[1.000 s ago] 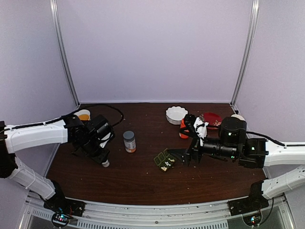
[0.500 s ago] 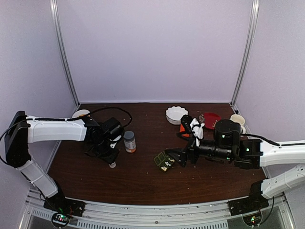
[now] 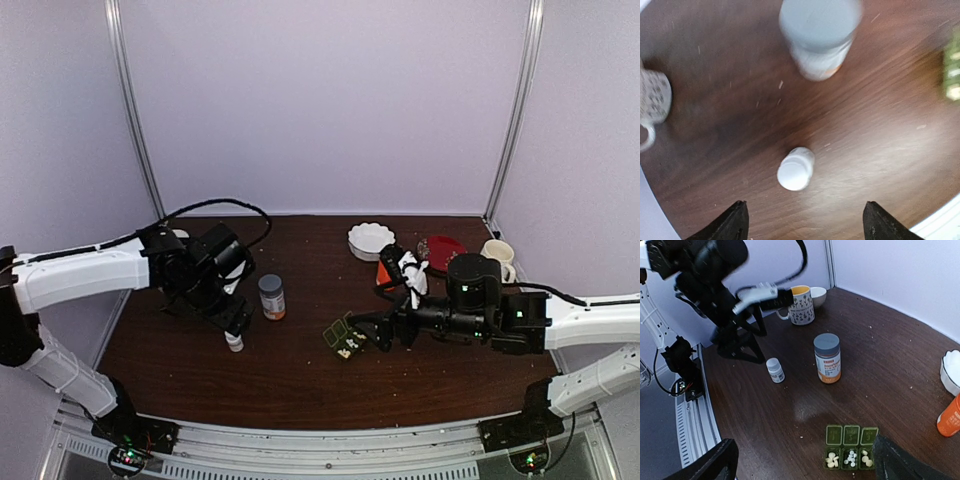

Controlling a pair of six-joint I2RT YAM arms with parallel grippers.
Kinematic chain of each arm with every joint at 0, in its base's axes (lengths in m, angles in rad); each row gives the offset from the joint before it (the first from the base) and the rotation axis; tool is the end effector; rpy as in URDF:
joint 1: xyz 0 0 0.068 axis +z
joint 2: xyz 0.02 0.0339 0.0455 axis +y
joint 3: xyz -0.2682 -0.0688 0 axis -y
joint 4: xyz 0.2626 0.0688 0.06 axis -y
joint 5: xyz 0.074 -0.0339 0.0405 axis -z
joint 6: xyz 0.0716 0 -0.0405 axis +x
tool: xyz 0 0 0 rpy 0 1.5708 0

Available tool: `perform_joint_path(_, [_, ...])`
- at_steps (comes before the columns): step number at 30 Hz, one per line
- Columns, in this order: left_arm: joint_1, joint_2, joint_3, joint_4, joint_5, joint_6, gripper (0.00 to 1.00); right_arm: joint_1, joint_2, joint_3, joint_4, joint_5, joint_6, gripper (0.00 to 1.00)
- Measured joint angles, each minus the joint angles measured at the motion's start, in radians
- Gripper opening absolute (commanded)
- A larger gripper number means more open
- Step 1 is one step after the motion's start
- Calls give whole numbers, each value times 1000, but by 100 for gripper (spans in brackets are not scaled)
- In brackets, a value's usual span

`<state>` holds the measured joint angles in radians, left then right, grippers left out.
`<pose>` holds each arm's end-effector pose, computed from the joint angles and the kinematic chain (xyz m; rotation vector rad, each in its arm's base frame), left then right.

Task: Sort the pills into containers
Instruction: Place the pill bottle at the center of the board, then close the lid of the pill container.

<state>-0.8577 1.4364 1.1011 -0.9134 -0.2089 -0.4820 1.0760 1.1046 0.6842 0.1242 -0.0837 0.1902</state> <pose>0.2058 -0.2152 0.2129 0.4693 2.7208 -0.0516 0.1385 0.2692 0.2583 -0.9027 1.7601 0.9328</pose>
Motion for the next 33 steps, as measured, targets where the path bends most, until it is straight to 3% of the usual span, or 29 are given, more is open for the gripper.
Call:
perform_joint_path(5, [-69,-155,95,35,3,-13,89,0,0,-19,-101,6,93,69])
perform_joint_path(11, [-79,-209,48,191,-18,-71,78,0,3,-112,-156,-14,230,59])
perform_joint_path(13, [-79,-212,5,269,-13,-77,73,0,17,-137,-150,-13,283,50])
perform_joint_path(16, [-78,-195,-34,357,4,-79,59,-2,58,-157,-122,3,357,30])
perform_joint_path(21, [-50,-76,-25,474,51,-64,39,-22,167,-159,-37,36,478,2])
perform_joint_path(33, [-8,337,180,500,186,-2,12,-54,375,-150,81,44,626,0])
